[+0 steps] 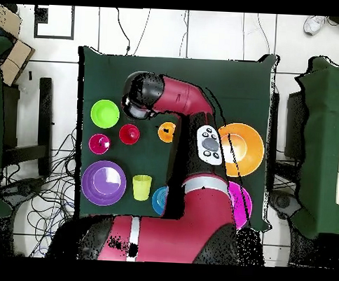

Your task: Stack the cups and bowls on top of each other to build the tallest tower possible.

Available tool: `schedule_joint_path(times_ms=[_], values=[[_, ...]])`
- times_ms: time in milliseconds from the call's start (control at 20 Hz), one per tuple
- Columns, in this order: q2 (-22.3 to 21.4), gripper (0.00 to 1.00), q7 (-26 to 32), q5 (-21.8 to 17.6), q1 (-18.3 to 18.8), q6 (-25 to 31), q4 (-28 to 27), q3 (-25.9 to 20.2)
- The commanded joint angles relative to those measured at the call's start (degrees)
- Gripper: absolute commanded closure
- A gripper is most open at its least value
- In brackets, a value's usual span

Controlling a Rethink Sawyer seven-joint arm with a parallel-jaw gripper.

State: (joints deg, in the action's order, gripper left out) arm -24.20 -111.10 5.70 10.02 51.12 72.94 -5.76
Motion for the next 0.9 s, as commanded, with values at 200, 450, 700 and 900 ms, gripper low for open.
schedule_joint_path(times_ms=[200,450,700,900], values=[[5.00,0.00,-10.27,1.21,-1.90,2.05,-8.35,-0.29],[4.83,0.00,-10.56,1.71,-2.64,2.05,-8.17,0.24],[4.67,0.00,-10.89,2.39,-3.28,1.56,-7.59,0.47],[4.55,0.00,-11.31,3.00,-4.05,0.68,-6.83,0.73]])
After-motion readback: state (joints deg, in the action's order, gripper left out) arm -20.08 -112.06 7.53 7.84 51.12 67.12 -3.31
